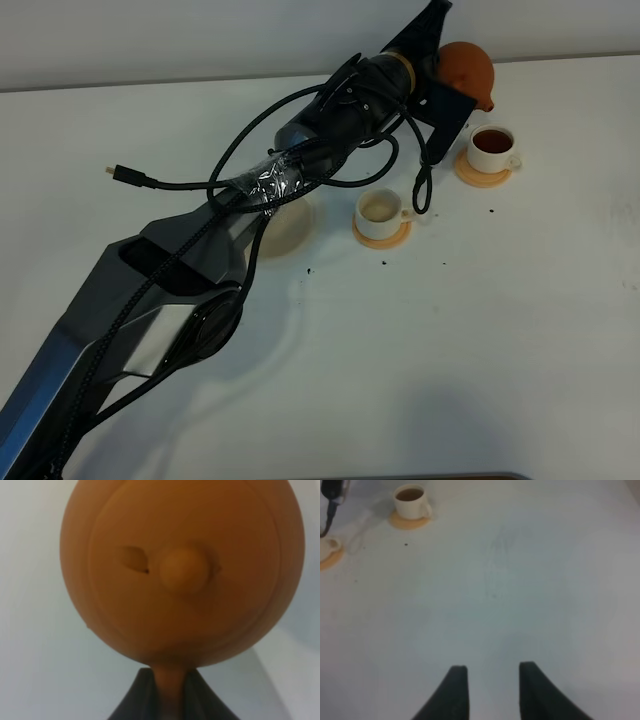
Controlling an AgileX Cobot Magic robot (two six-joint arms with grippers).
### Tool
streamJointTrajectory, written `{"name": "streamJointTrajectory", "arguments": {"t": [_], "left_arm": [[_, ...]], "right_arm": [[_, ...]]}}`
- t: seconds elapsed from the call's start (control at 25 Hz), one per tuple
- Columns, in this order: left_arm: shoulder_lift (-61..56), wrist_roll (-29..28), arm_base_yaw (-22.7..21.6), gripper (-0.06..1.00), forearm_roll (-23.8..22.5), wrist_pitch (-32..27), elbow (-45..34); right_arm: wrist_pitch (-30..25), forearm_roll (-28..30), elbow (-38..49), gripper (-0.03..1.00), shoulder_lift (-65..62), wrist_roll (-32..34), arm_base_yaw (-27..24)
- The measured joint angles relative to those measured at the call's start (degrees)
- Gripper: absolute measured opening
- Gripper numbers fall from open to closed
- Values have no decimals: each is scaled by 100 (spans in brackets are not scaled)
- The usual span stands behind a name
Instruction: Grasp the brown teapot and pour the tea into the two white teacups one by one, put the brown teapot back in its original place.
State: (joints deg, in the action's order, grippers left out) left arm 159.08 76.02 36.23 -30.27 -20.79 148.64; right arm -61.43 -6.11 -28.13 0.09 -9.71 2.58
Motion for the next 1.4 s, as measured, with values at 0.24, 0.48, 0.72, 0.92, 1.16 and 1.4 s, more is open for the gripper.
{"name": "streamJointTrajectory", "arguments": {"t": [0.24, 0.48, 0.72, 0.92, 1.16, 1.4], "left_arm": [[0, -891, -5, 11, 6, -38, 0], [0, -1709, -5, 11, 6, -305, 0], [-26, -2553, -5, 11, 61, -1063, 0], [-240, -2789, -5, 11, 304, -2019, 0], [-435, -2803, -5, 11, 394, -3141, 11], [-435, -2830, -5, 11, 684, -3609, 11]], "right_arm": [[0, 0, 0, 24, 0, 0, 0], [0, 0, 0, 24, 0, 0, 0], [0, 0, 0, 24, 0, 0, 0], [0, 0, 0, 24, 0, 0, 0], [0, 0, 0, 24, 0, 0, 0], [0, 0, 0, 24, 0, 0, 0]]}}
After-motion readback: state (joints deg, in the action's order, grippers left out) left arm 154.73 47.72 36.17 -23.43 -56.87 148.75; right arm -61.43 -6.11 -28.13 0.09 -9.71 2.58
